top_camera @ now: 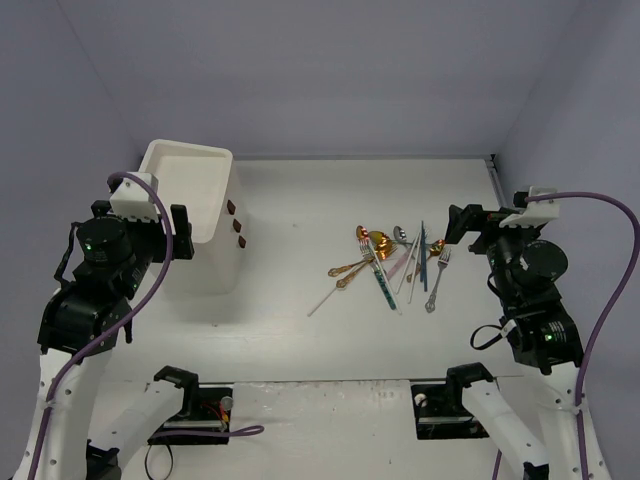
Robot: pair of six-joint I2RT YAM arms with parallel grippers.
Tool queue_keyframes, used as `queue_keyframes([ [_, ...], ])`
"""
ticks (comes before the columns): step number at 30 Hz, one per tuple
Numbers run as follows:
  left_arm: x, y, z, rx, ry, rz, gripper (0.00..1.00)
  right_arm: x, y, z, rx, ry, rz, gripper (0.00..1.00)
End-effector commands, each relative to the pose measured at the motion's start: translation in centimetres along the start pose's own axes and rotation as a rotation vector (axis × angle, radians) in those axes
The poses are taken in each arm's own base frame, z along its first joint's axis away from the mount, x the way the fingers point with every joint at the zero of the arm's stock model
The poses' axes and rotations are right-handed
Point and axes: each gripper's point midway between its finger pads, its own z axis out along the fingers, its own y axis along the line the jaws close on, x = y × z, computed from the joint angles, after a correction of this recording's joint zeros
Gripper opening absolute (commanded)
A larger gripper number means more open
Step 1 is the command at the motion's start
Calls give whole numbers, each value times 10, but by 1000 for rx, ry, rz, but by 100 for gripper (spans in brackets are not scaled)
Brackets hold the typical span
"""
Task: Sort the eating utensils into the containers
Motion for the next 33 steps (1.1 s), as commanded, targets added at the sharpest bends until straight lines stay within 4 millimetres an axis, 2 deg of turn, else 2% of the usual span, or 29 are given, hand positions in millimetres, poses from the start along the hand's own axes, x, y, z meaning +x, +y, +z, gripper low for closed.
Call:
queue_keyframes([
  [1,-13,-9,5,42,-30,-13,89,-26,2,2,0,-78,1,100],
  [6,-18,-11,8,44,-12,-15,89,-26,0,3,14,-77,2,100],
  [10,-30,-14,12,50,-6,-25,89,-22,0,5,17,-67,-7,100],
  [13,-41,-15,18,44,10,-49,89,-19,-2,6,28,-62,-3,100],
  [19,-51,-23,36,35,56,-70,89,-13,-4,8,43,-47,8,100],
  [27,-51,-57,66,1,114,47,89,-4,-1,17,39,-13,13,100],
  [33,-39,-98,91,-5,160,182,89,4,2,24,32,14,24,100],
])
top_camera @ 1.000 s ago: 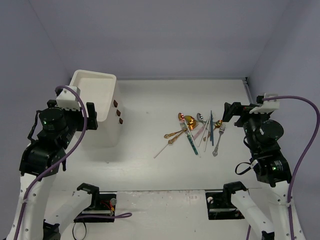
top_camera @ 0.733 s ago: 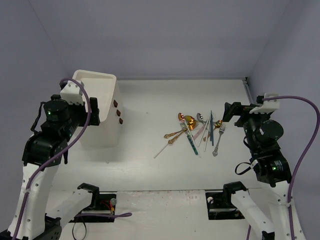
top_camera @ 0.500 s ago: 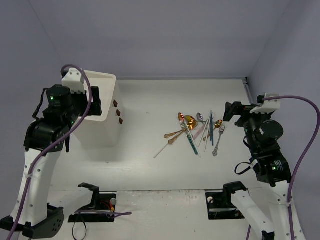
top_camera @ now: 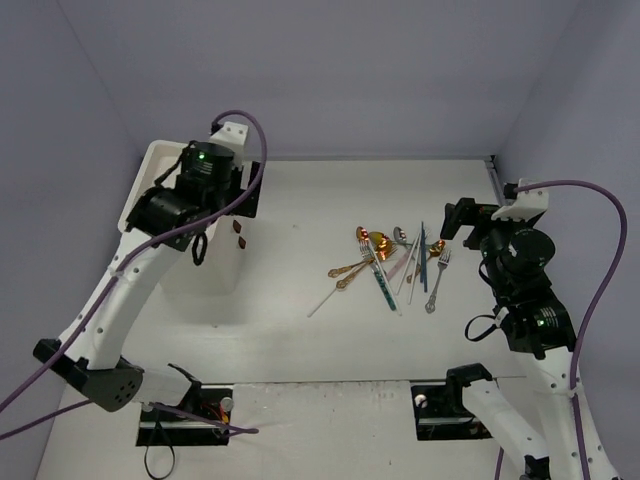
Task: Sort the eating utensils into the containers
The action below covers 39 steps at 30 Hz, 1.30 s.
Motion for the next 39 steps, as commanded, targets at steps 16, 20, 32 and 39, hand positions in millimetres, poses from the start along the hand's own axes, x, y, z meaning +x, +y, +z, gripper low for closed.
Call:
queue_keyframes([
  [16,17,-51,69,-398,104,451,89,12,12,8,-40,18,87,100],
  [20,26,-44,84,-519,158,593,88,17,13,7,-44,29,98,100],
  [32,30,-8,107,-746,288,791,78,32,14,4,-54,60,109,100],
  [39,38,9,115,-790,348,826,72,39,11,0,-46,62,114,100],
])
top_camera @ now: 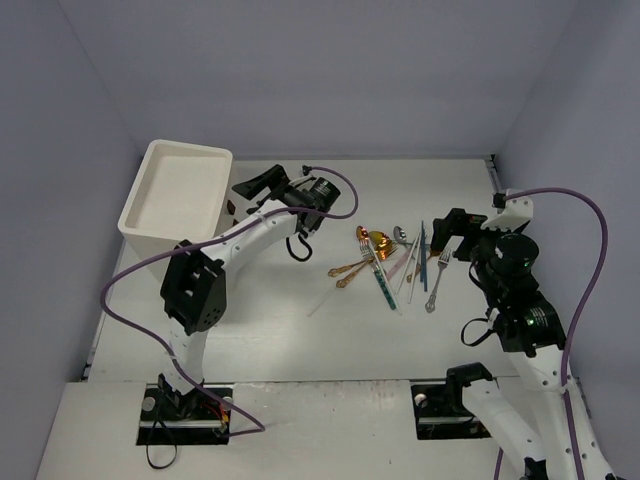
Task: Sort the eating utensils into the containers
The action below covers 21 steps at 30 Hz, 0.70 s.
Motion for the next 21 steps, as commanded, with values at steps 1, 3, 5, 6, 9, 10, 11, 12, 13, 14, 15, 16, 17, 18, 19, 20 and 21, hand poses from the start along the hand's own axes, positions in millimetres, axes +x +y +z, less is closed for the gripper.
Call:
queue_keyframes([
  [1,7,27,4,-73,28,-10,72,-11,4,0,-14,-55,23,100],
  [3,9,22,6,-72,37,10,72,-10,2,-1,-9,-58,23,100],
  [5,10,19,8,-72,42,22,71,-7,1,-1,-3,-54,24,100],
  [6,10,16,9,-72,46,32,70,-7,0,-2,0,-54,24,100],
  [9,11,11,12,-71,53,54,69,-6,-1,-2,3,-53,24,100],
  [10,11,10,12,-72,55,60,69,-5,-1,-2,4,-52,24,100],
  [11,11,9,13,-73,58,65,68,-5,-1,-1,5,-50,23,100],
  [12,12,7,13,-72,59,71,67,-4,-1,-1,6,-48,24,100],
  [13,12,5,14,-72,60,77,65,-3,-1,-1,7,-47,24,100],
  [14,13,3,14,-74,63,83,65,-4,-2,-2,8,-49,25,100],
  [15,14,0,15,-74,65,91,65,-4,-2,-2,8,-50,25,100],
  [16,14,-2,16,-74,68,100,64,-3,-2,-2,9,-50,25,100],
  [17,15,-4,17,-74,72,106,64,-2,-3,-2,12,-47,24,100],
  [18,16,-5,18,-77,76,111,63,-1,-3,-1,13,-44,24,100],
  [19,16,-5,19,-83,81,113,63,-1,-3,-1,13,-43,25,100],
  [20,17,-5,21,-88,86,117,61,-1,-3,-1,13,-44,25,100],
  [21,17,-6,22,-92,90,120,60,-1,-3,-2,14,-44,25,100],
])
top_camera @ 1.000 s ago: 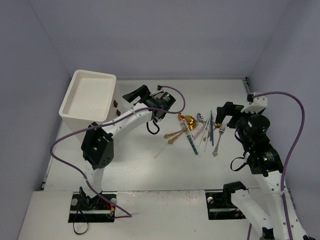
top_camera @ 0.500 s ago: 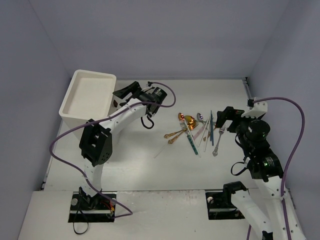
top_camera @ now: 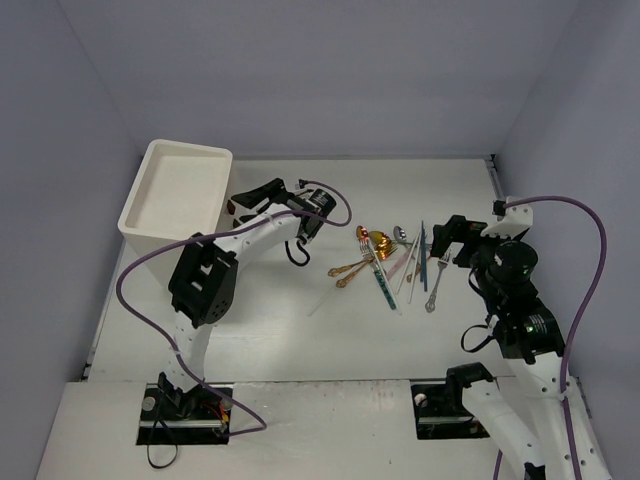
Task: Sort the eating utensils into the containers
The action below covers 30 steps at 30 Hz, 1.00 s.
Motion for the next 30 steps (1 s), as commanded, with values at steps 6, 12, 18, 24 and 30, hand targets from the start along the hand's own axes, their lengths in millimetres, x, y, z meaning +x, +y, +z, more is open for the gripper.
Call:
queue_keyframes([
  [6,7,27,2,-83,32,-24,52,-10,-1,2,13,-52,16,100],
  [12,9,27,4,-101,43,-6,46,-10,-1,1,15,-54,17,100],
  [18,9,29,4,-115,49,-3,35,-10,-2,1,17,-54,16,100],
  [24,9,30,2,-115,43,-1,17,-9,-3,1,23,-52,14,100],
  [30,5,28,-7,-99,14,-6,0,-8,-4,2,29,-49,16,100],
])
